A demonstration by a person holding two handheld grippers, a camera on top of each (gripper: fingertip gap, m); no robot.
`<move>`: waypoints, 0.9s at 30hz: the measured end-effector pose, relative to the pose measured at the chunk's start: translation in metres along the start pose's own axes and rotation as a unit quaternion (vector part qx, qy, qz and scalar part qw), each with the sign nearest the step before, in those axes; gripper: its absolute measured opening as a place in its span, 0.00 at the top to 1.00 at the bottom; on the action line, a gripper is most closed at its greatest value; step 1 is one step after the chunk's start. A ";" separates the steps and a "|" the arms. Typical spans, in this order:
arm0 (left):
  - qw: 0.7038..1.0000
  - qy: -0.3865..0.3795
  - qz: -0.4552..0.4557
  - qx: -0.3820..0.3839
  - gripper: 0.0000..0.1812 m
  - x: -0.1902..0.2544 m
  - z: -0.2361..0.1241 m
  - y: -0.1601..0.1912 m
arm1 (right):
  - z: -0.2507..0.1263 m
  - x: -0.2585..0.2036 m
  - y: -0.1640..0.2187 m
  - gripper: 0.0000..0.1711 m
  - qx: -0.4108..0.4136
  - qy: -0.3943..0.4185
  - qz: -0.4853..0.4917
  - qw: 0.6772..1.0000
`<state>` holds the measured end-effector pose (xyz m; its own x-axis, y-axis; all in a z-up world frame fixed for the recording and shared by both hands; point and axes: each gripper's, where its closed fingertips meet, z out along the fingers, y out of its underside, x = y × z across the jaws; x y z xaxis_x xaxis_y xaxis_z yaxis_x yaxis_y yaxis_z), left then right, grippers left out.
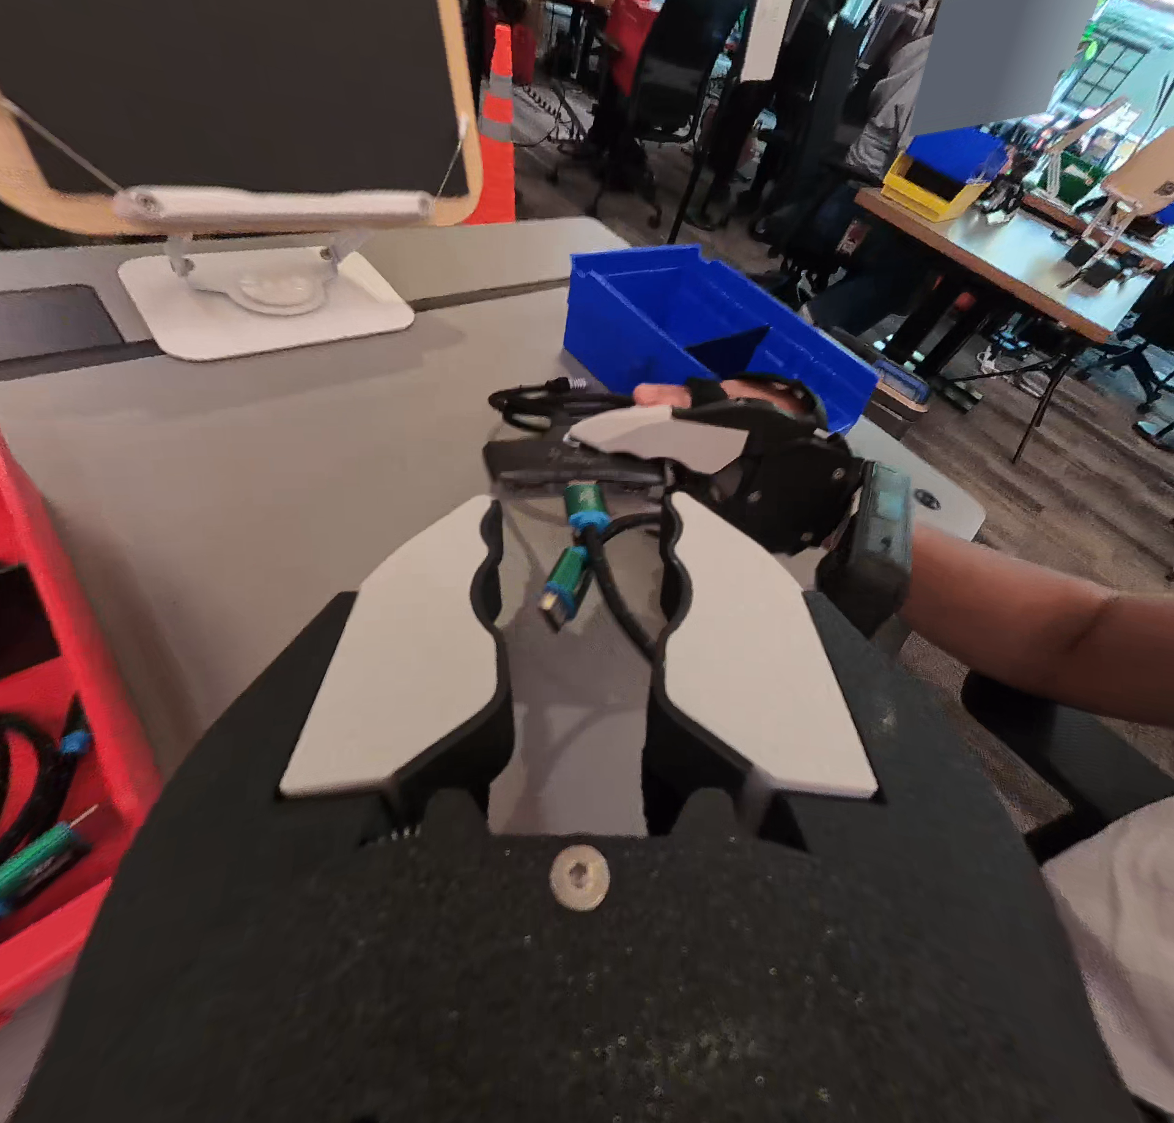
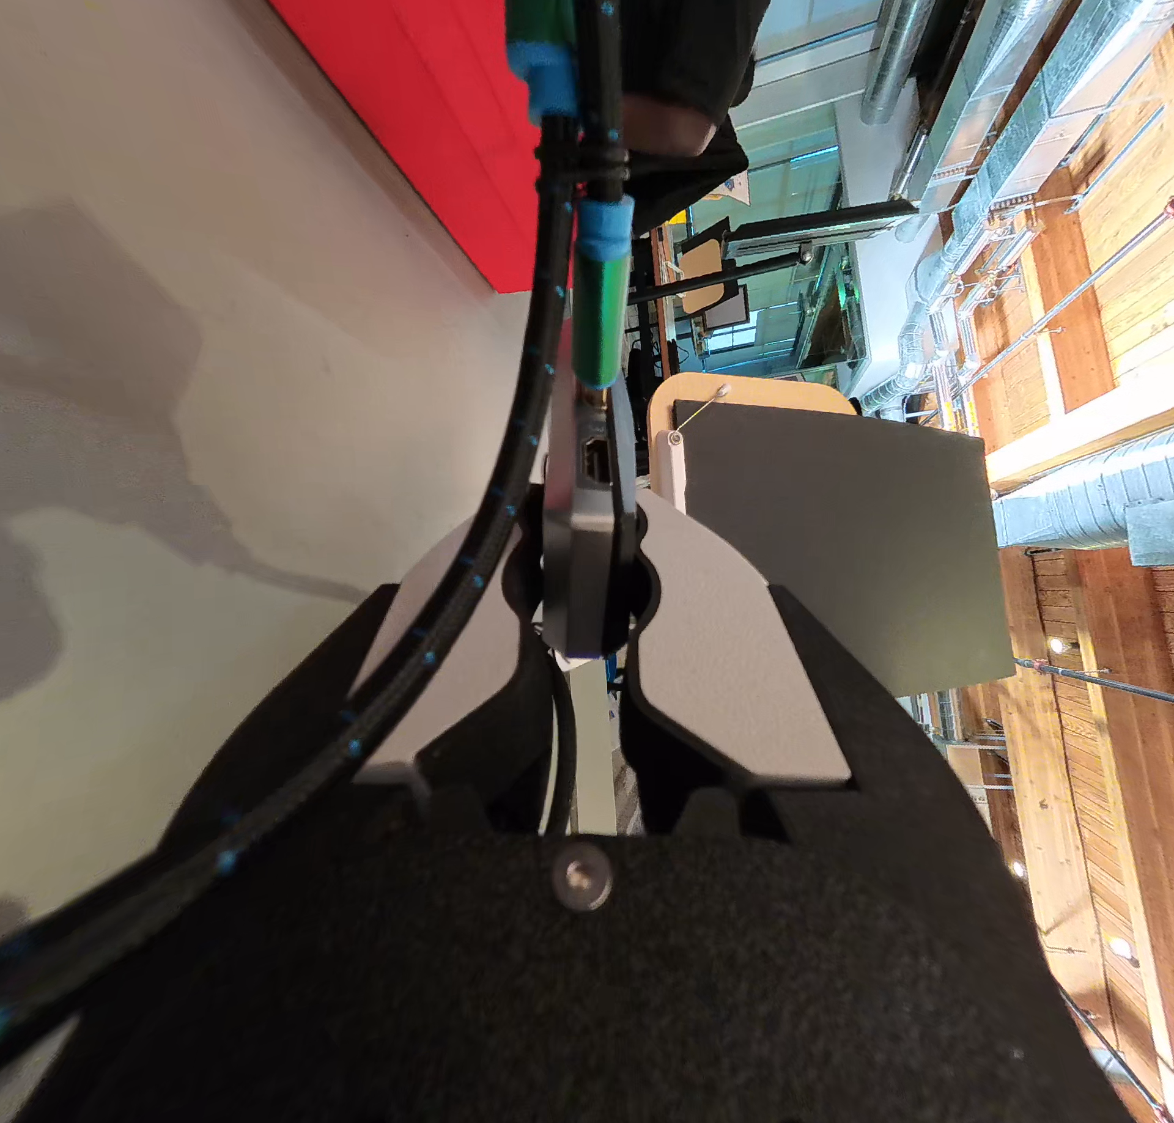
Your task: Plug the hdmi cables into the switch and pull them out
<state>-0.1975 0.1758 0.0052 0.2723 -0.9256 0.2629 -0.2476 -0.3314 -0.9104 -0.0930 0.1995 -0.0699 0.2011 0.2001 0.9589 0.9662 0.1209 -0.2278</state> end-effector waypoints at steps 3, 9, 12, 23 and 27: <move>0.998 0.025 -0.032 -0.038 0.70 0.001 0.007 0.026 | 0.002 0.001 -0.002 0.87 0.000 0.003 -0.005 1.000; 0.997 -0.051 -0.002 -0.058 0.57 0.000 0.024 0.047 | 0.002 -0.003 -0.004 0.87 0.001 0.001 -0.010 1.000; 0.997 -0.039 -0.006 -0.069 0.59 0.008 0.031 0.049 | 0.001 -0.003 -0.004 0.87 0.000 0.002 -0.016 1.000; 0.991 -0.060 -0.008 -0.123 0.95 0.003 0.040 0.058 | 0.001 -0.008 -0.014 0.87 0.014 -0.003 -0.020 1.000; 0.989 -0.061 0.003 -0.132 0.98 0.003 0.041 0.057 | 0.002 -0.009 -0.013 0.86 0.014 -0.008 -0.008 1.000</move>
<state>-0.1727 0.1619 -0.0593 0.3763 -0.9043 0.2016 -0.4794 -0.3762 -0.7928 -0.1077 0.1978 -0.0760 0.1837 0.2132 0.9596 0.9640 0.1518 -0.2183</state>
